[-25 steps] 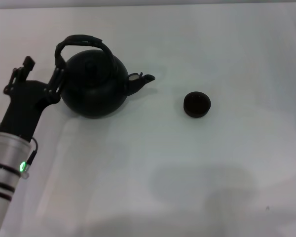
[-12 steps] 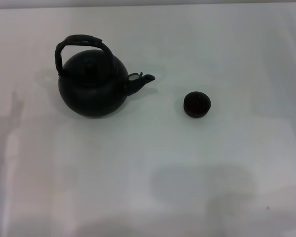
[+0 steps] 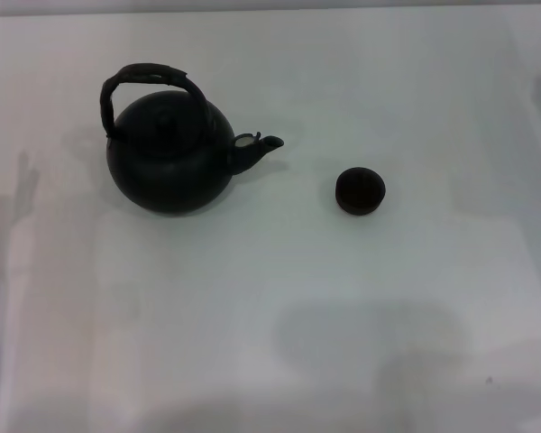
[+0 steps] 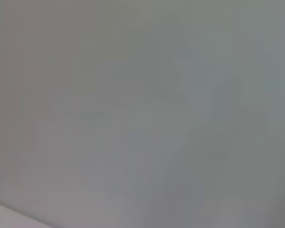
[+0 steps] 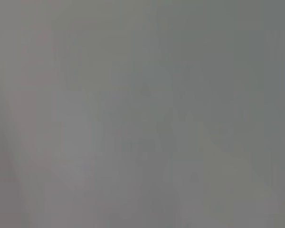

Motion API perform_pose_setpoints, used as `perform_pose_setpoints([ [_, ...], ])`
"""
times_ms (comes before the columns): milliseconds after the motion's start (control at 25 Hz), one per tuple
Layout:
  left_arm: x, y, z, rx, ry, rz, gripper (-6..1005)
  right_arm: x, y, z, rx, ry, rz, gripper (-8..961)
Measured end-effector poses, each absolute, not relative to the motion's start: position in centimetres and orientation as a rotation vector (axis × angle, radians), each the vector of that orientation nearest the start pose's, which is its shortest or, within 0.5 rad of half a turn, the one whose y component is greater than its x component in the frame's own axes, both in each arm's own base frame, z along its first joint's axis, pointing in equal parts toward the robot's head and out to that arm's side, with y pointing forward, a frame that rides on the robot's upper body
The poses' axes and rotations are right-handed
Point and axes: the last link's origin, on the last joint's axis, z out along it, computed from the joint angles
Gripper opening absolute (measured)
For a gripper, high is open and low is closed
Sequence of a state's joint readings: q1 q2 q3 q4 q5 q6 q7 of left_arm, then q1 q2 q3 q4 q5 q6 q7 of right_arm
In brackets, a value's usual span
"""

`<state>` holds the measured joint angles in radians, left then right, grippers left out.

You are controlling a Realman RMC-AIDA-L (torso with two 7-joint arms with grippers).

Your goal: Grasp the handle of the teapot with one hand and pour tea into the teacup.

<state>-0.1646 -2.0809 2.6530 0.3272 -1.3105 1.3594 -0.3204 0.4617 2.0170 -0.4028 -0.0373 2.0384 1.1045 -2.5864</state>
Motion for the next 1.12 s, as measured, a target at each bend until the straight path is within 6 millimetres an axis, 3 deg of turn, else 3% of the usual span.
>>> perform_pose_setpoints([
  [1120, -36.24, 23.94, -1.81, -1.301, -0.872, -0.933, 769, 37.51, 33.27, 2.59, -1.557, 0.793, 0.722, 832],
])
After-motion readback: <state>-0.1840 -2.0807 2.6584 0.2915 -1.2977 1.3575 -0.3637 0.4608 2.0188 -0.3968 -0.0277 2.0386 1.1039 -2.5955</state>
